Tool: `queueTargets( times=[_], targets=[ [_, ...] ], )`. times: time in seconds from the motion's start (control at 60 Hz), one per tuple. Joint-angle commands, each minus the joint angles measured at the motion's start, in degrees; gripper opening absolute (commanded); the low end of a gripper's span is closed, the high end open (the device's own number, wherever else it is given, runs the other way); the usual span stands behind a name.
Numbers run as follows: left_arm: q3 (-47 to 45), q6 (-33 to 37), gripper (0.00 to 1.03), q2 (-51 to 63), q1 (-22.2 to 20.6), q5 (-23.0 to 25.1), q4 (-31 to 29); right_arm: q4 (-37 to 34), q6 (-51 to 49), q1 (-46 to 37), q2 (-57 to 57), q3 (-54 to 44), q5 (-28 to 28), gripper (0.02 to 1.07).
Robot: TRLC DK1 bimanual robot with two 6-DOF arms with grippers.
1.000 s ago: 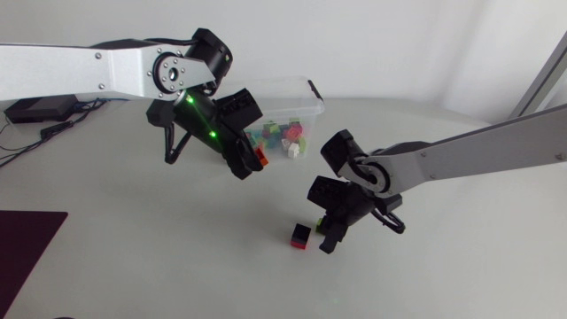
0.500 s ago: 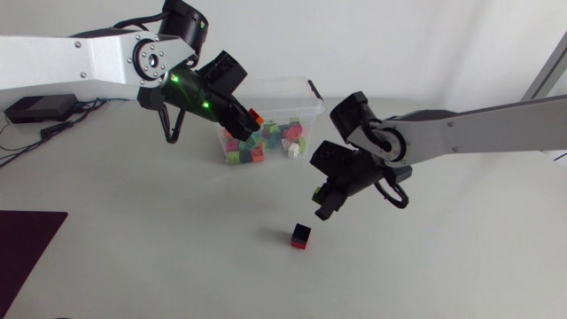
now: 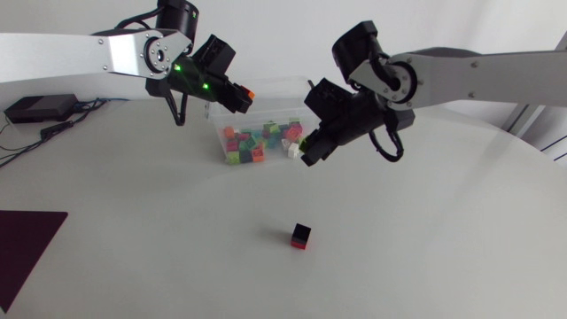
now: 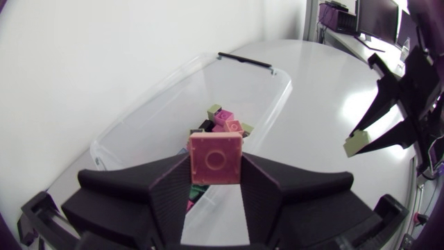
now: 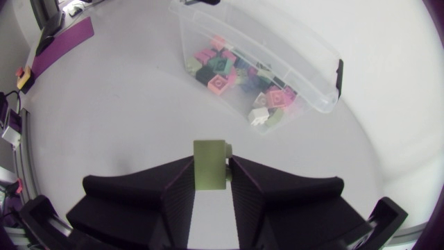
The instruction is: Place the duplo bricks in the container
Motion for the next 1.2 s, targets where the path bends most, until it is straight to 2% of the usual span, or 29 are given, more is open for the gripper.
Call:
queueTargets(
  times=[0.0,0.3,0.567,0.617,0.65,0.7,0.75,0.917,1.017,1.183],
  targets=[
    [3.0,-1.8,0.37,2.8,1.0,-0.1,0.6,-1.3,1.7,0.0,1.5,2.4,0.0,0.19],
    [5.7,-3.1,0.39,5.3,1.9,-0.5,2.7,-1.7,2.4,0.4,3.8,6.1,-0.2,0.19],
    [12.0,-4.9,0.41,8.7,2.2,-1.6,3.5,-1.7,3.4,0.4,4.4,9.0,-0.4,0.19],
    [12.7,-5.2,0.48,9.4,1.9,-2.2,3.5,-1.7,3.5,0.4,4.5,9.5,-0.4,0.19],
    [13.1,-5.3,0.6,9.6,1.8,-2.6,3.5,-1.7,3.6,0.4,4.7,9.8,-0.4,0.19],
    [13.2,-5.4,0.85,9.7,1.7,-3.6,3.5,-1.7,3.7,0.4,4.9,10.6,-0.5,0.19],
    [13.1,-5.4,1.0,9.6,1.7,-3.6,3.6,-1.7,3.8,0.4,5.3,11.4,-0.5,0.19],
    [9.8,-5.4,1.0,6.2,1.7,-3.7,4.2,-1.7,4.9,0.0,7.1,14.6,-0.5,0.19],
    [5.0,-5.2,0.99,2.2,2.0,-3.7,7.3,-1.4,5.6,-0.2,8.7,16.7,-0.5,0.19],
    [-2.8,-2.7,0.99,-4.4,2.3,-3.7,8.4,-0.9,6.7,-1.0,12.2,21.2,-0.7,0.19]
  ],
)
